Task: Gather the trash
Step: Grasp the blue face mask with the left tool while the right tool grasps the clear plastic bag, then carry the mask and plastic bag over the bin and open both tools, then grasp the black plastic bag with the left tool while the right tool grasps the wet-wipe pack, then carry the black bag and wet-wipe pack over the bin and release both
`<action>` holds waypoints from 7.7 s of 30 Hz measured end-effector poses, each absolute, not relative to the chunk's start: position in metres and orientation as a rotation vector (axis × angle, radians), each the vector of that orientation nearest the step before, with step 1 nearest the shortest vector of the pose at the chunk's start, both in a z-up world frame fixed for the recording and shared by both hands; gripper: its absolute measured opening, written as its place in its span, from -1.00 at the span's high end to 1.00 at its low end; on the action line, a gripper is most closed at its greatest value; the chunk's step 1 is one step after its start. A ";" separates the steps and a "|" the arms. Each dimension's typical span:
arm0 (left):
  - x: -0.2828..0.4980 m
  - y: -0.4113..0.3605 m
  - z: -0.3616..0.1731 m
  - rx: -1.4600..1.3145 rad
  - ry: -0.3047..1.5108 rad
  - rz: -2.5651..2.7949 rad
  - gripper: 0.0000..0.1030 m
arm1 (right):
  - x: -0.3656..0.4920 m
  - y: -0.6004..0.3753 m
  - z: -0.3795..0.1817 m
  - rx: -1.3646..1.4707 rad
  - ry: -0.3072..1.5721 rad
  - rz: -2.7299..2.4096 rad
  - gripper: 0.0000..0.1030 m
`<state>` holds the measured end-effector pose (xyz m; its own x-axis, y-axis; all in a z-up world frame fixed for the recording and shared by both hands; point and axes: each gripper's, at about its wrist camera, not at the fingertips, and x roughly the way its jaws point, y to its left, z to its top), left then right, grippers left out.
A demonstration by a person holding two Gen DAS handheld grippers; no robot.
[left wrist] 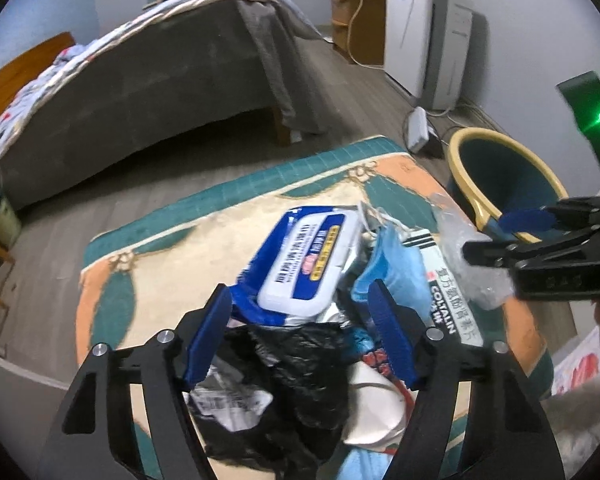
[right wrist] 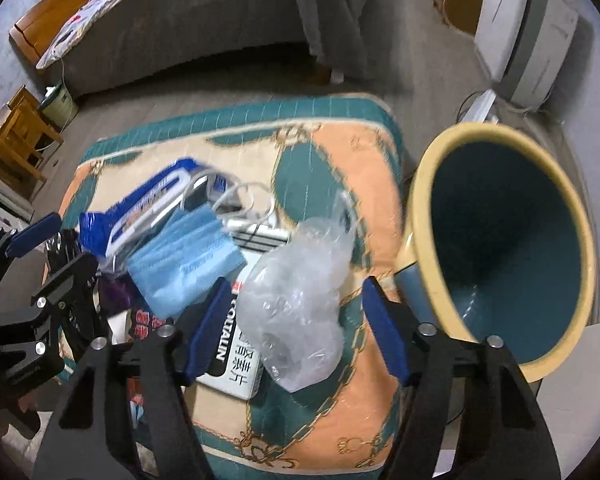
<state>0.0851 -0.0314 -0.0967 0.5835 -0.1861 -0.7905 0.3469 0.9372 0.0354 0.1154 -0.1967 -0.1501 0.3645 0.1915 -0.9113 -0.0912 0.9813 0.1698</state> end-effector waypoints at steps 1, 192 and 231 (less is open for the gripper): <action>0.084 -0.033 -0.096 0.191 0.894 -0.328 -0.38 | 0.116 -0.197 -0.153 0.111 1.200 0.190 0.03; 0.067 0.035 -0.094 0.091 1.015 -0.366 0.81 | 0.172 -0.101 -0.096 0.245 1.155 0.265 0.82; 0.070 -0.043 -0.009 0.100 0.714 -0.393 0.81 | 0.105 -0.272 0.005 0.118 0.797 0.084 0.82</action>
